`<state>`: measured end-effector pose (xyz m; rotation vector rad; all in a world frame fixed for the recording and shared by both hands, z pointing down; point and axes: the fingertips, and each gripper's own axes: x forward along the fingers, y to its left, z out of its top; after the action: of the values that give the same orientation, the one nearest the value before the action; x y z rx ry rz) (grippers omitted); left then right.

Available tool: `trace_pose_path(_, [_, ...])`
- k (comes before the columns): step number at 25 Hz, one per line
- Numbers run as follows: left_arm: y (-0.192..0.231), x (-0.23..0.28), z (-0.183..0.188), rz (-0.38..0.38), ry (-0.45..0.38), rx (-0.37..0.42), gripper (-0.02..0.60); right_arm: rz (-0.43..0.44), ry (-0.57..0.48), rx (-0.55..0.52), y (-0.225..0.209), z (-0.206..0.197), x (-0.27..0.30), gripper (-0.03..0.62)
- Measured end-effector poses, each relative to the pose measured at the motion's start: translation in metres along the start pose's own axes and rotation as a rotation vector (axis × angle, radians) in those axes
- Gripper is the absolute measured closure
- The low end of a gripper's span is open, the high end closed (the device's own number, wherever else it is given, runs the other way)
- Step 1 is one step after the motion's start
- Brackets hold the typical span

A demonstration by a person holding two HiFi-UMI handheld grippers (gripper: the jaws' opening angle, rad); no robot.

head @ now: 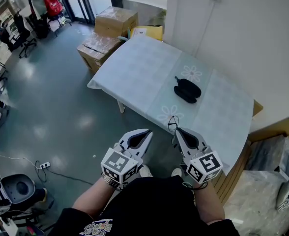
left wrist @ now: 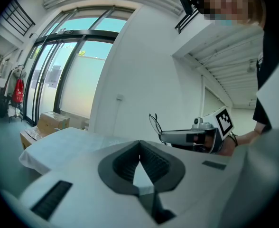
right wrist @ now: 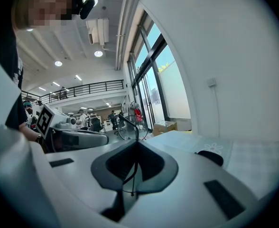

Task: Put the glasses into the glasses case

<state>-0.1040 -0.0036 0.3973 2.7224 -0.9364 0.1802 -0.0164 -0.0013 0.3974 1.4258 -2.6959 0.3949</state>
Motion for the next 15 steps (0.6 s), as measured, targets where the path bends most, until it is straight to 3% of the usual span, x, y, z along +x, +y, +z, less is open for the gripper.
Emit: trace_pose_path(15, [0.0044, 0.0036, 0.0055, 0.009, -0.02, 0.002, 0.554, 0.025, 0.008, -0.014, -0.0018, 0.0036, 0.0099, 0.568])
